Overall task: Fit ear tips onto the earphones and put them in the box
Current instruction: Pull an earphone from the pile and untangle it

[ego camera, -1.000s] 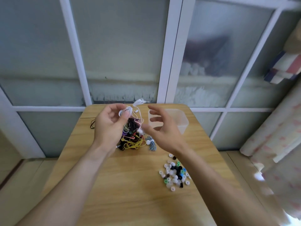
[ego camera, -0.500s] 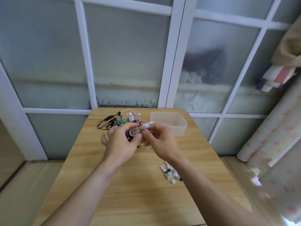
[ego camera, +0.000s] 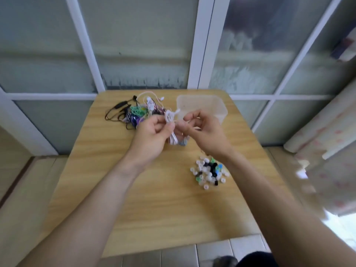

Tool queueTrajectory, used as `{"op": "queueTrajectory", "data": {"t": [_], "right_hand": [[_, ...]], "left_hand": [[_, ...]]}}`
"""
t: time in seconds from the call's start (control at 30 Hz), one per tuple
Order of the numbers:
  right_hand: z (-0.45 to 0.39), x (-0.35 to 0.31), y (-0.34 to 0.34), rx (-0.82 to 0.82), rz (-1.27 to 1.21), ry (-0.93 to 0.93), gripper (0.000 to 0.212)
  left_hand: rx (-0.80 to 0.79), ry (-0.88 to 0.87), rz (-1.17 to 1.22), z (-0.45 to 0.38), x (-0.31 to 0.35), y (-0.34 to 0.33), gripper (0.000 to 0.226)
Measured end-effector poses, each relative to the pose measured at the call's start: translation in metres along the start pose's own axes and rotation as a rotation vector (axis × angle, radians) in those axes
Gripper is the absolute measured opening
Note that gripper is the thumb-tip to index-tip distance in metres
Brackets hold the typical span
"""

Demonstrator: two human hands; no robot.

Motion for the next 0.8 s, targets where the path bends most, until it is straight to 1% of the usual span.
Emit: {"op": "queueTrajectory", "data": {"t": [0.07, 0.13, 0.2, 0.27, 0.33, 0.37, 0.4, 0.47, 0.53, 0.63, 0.67, 0.77, 0.8], "right_hand": [[0.009, 0.012, 0.002, -0.069, -0.056, -0.077, 0.019], [0.022, 0.021, 0.006, -0.118, -0.073, -0.115, 0.018], [0.041, 0.029, 0.011, -0.110, -0.070, -0.112, 0.012], [0.058, 0.037, 0.015, -0.081, -0.152, -0.160, 0.006], [0.075, 0.041, 0.013, -0.094, -0.227, -0.201, 0.012], [0.083, 0.041, 0.011, -0.115, -0.232, -0.211, 0.015], [0.089, 0.039, 0.010, -0.134, -0.213, -0.209, 0.018], [0.098, 0.036, 0.003, -0.182, -0.148, -0.217, 0.023], [0.107, 0.033, -0.003, -0.220, -0.082, -0.222, 0.022], [0.110, 0.032, -0.001, -0.223, 0.051, -0.178, 0.022], [0.109, 0.032, 0.002, -0.207, 0.097, -0.166, 0.023], [0.104, 0.038, 0.012, -0.161, 0.169, -0.129, 0.025], [0.105, 0.040, 0.013, -0.154, 0.184, -0.110, 0.026]], "left_hand": [[-0.031, 0.060, 0.096, 0.011, -0.008, -0.006, 0.018], [-0.053, 0.081, 0.131, 0.023, -0.014, -0.011, 0.020], [-0.083, 0.113, 0.122, 0.036, -0.020, -0.018, 0.020], [-0.117, 0.209, 0.110, 0.051, -0.026, -0.022, 0.020], [-0.170, 0.295, 0.074, 0.068, -0.034, -0.025, 0.015], [-0.201, 0.322, 0.065, 0.077, -0.040, -0.026, 0.009], [-0.224, 0.332, 0.067, 0.084, -0.043, -0.026, 0.004], [-0.248, 0.343, 0.068, 0.093, -0.051, -0.026, 0.014], [-0.246, 0.334, 0.055, 0.100, -0.056, -0.028, 0.020], [-0.226, 0.291, 0.042, 0.101, -0.063, -0.032, 0.030], [-0.227, 0.278, 0.045, 0.099, -0.065, -0.035, 0.030], [-0.227, 0.273, 0.084, 0.095, -0.073, -0.044, 0.018], [-0.234, 0.281, 0.087, 0.094, -0.077, -0.046, 0.020]]}}
Point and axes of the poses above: each hand's wrist, its own z-axis away from the middle knuckle, its own y-axis out of the back of the hand, x = y × z, the point moved 9 cm from there along -z, towards the middle knuckle, and after that the axes turned 3 degrees about -z, right-handed, at the moved point
